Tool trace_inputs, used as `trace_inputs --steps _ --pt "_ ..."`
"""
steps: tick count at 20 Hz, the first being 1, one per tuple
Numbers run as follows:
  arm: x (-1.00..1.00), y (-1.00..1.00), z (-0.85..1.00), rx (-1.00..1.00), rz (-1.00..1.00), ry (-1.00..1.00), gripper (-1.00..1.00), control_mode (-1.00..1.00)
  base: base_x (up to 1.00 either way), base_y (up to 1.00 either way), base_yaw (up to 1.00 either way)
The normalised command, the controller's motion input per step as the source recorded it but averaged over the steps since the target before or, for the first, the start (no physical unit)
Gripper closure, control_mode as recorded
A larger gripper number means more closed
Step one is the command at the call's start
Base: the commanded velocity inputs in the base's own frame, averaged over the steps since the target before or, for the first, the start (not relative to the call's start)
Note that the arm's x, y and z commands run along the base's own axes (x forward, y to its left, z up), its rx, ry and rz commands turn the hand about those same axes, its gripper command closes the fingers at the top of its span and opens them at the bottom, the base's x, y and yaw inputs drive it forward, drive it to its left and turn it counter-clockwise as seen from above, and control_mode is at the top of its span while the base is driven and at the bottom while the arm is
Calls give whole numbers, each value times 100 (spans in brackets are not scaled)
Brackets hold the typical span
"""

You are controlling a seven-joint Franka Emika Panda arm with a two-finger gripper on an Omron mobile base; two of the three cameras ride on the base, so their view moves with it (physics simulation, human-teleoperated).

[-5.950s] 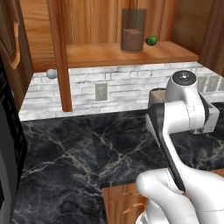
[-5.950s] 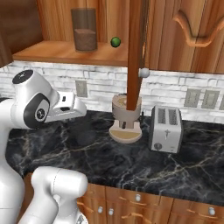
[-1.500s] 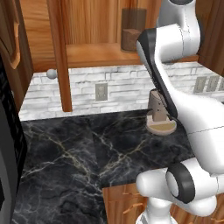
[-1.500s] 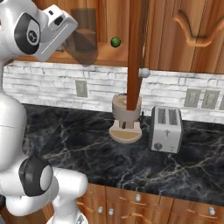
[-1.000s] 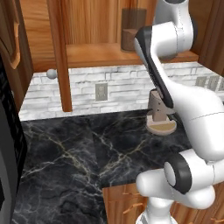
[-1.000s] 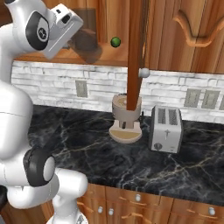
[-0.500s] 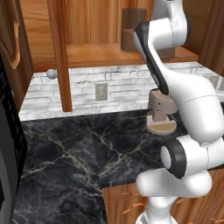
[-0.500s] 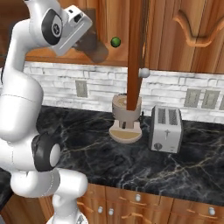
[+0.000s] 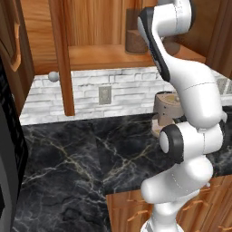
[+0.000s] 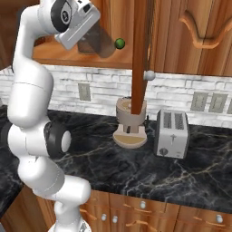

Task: Pick the jar and jar from the dining table and place them in the open cabinet. Close the cabinet after placing the objects.

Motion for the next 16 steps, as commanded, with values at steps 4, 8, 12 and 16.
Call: trace_inputs --steps 4,8,12,16 --pt "32 -3 -2 -3 6 0 100 -100 0 0 0" --pt "22 -7 0 0 2 7 100 -100 0 0 0" --pt "0 -13 -2 0 0 3 100 -100 0 0 0" --pt "0 -7 0 0 0 0 100 -100 0 0 0"
